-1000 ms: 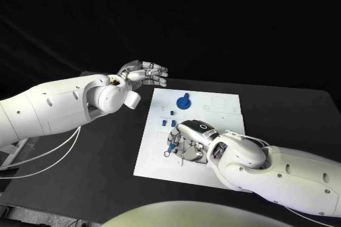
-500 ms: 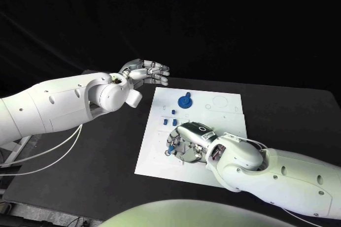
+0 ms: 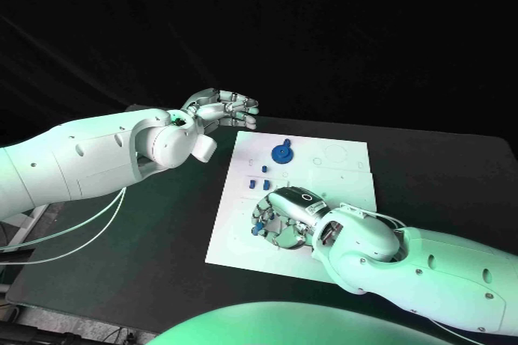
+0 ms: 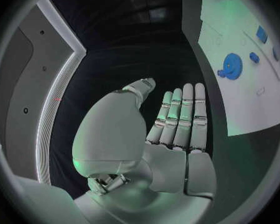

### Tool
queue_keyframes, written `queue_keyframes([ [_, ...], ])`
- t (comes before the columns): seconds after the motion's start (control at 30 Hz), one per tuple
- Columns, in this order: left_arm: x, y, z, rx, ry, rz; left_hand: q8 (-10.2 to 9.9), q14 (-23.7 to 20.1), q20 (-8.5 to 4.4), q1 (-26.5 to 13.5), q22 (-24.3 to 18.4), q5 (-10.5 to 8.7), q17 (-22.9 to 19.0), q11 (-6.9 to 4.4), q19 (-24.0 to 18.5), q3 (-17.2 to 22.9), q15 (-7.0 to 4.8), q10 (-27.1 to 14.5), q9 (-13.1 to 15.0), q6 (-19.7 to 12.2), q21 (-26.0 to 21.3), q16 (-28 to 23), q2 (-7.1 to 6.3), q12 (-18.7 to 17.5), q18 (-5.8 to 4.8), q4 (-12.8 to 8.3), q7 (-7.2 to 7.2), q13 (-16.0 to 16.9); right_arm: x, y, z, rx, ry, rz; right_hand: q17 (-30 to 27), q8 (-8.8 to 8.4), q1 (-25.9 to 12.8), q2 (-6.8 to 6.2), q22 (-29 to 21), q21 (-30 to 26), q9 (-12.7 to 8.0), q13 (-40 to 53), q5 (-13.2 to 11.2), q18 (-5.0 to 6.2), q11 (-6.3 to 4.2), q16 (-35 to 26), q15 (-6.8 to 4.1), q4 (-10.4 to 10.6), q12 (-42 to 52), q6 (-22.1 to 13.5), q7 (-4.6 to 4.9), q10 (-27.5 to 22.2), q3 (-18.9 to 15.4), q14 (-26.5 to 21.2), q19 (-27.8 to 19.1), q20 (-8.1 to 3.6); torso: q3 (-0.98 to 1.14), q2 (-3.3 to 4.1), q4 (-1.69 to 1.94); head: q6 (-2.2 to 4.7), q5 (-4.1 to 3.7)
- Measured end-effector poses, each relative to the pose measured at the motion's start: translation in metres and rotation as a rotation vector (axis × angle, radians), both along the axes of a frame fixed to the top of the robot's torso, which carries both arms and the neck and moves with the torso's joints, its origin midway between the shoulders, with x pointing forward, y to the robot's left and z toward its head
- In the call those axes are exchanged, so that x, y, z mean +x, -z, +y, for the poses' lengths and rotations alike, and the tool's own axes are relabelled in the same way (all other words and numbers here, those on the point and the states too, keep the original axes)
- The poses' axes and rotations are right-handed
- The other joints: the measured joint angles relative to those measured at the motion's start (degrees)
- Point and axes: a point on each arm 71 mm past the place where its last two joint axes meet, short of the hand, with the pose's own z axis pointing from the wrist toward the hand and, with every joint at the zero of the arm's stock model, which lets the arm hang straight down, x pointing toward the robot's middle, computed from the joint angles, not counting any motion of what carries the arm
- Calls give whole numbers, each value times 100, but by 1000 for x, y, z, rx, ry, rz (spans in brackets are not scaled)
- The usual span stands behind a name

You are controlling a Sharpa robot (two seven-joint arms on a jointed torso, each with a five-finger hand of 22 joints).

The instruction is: Assemble the parts on the task board

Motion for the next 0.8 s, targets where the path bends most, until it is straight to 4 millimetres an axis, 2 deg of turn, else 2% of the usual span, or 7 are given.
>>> queue_keyframes([
  [0.63,0,0,0,1,0,2,0,0,0,0,-5,0,-1,-20,0,0,0,-20,-1,0,0,0,0,0,0,0,0,0,3,2,3,-6,3,-9,-5,23,0,-1,-1,0,2,-1,-1,0,0,0,0,0,0,-20,19,0,-1,0,-22,-21,-1,1,-1,-38,14],
  [0.8,0,0,0,2,-1,3,0,0,0,0,-12,0,2,-20,0,-32,0,-20,-1,0,-22,0,0,0,0,0,0,0,4,3,3,-10,4,-13,-5,21,0,-1,-1,0,113,1,-1,0,0,0,0,0,1,-29,26,0,-1,0,-22,-21,-1,-2,0,-47,15],
])
